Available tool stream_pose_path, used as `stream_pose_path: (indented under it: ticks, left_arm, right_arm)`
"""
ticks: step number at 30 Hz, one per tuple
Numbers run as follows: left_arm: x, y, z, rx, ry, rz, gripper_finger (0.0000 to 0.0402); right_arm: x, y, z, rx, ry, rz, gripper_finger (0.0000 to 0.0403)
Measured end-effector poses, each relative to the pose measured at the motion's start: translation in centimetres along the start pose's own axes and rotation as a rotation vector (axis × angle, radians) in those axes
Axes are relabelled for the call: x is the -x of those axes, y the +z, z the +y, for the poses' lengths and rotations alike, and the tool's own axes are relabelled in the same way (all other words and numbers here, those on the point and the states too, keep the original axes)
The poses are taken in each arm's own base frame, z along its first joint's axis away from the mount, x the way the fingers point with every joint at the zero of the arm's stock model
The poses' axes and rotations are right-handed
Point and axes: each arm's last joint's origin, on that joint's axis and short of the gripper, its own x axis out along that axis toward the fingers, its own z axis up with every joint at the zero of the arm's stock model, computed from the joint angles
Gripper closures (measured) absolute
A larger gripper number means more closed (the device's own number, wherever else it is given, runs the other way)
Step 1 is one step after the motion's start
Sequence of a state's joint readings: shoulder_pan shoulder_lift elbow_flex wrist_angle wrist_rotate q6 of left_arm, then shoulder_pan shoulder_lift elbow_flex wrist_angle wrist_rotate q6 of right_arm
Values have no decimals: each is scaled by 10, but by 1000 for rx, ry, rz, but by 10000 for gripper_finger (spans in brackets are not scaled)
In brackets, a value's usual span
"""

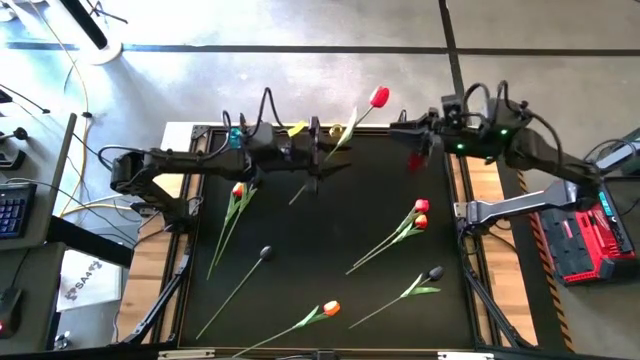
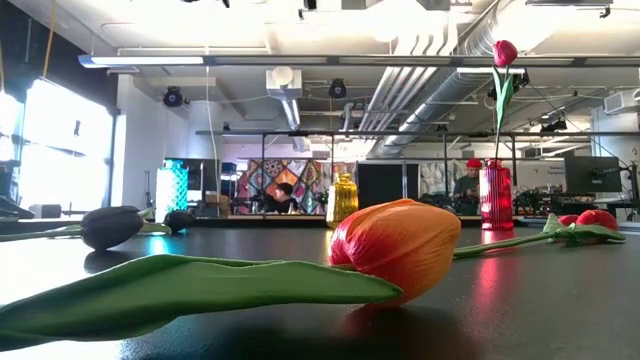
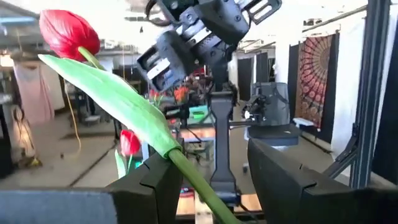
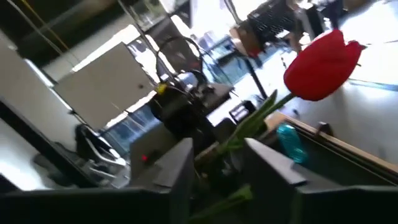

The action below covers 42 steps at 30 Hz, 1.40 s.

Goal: Sort flowers into vase by color
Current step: Put the bottom red flower into the red vase

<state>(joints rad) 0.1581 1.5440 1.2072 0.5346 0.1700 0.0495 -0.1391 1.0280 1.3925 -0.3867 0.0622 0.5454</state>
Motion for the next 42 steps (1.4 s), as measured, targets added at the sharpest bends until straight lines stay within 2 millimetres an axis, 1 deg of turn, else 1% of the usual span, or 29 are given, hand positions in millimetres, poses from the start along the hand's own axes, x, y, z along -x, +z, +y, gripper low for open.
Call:
stream_pose_path:
  ticks: [4,6,8,10,13,15,18,21,22,23,27,30,33,35,39,42]
  left_arm:
    - [-1,4,-5,-18,-13,-41,239]
    - [-1,5,-9,-19,-21,-50,239]
    - [-2,5,-12,-29,-40,-49,239]
    - [-2,5,-15,-41,-71,-48,239]
    - [-3,3,-19,-53,-90,-34,239]
    - [-3,2,-21,-50,-97,-19,239]
    - [-3,1,-21,-40,-85,-9,239]
    - [-3,-2,-18,44,8,32,239]
    - [-3,-4,-17,76,46,53,239]
    - [-2,-7,-15,105,82,75,239]
    - [0,-19,-9,175,136,191,239]
    - [3,-29,-5,222,159,297,238]
    - [8,-39,-3,248,169,410,237]
    - [10,-44,-2,254,164,462,236]
    - [11,-47,-3,259,159,495,236]
    - [11,-46,-3,259,159,488,236]
  right_arm:
    - [-24,-11,-1,4,10,-8,172]
    - [-36,-15,-2,20,14,-14,143]
    - [-47,-17,-3,26,17,-20,126]
    - [-57,-19,-3,25,25,-33,123]
    - [-66,-22,-4,17,32,-43,145]
    - [-68,-23,-5,1,25,-34,179]
    - [-69,-25,-7,17,-12,-27,258]
    - [-68,-25,-7,73,-29,-31,350]
    - [-67,-25,-8,85,-45,-31,375]
    - [-67,-26,-9,105,-65,-27,388]
    - [-63,-27,-13,141,-200,37,390]
    - [-54,-21,-13,204,-306,89,399]
    - [-38,-5,-8,285,-426,100,399]
    - [-24,8,-5,370,-546,91,401]
    - [4,33,-5,499,-818,51,402]
    - [22,51,-7,514,-962,8,402]
